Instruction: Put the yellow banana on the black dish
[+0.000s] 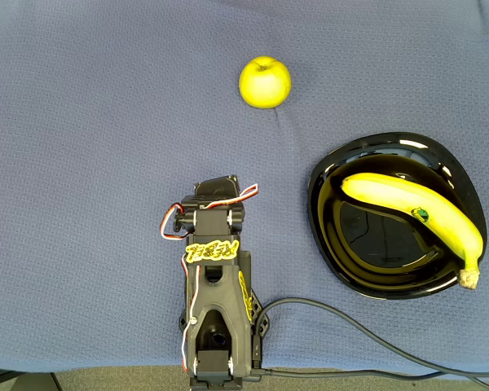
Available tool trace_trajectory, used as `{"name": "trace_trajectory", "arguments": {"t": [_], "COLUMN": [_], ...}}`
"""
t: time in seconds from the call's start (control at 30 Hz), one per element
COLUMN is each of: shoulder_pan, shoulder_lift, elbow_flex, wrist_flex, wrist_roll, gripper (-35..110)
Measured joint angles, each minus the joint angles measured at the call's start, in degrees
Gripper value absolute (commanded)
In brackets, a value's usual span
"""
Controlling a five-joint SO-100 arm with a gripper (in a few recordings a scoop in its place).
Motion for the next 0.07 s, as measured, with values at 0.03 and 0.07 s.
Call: {"name": "trace_trajectory", "arguments": {"t": [0.03, 0.07], "shoulder_pan": [0.0, 0.0], "shoulder_lift": [0.0, 0.0], "elbow_flex": [0.0, 0.0], "wrist_flex": [0.0, 0.0], "wrist_roll": [0.0, 0.0], "gripper": [0, 0]}}
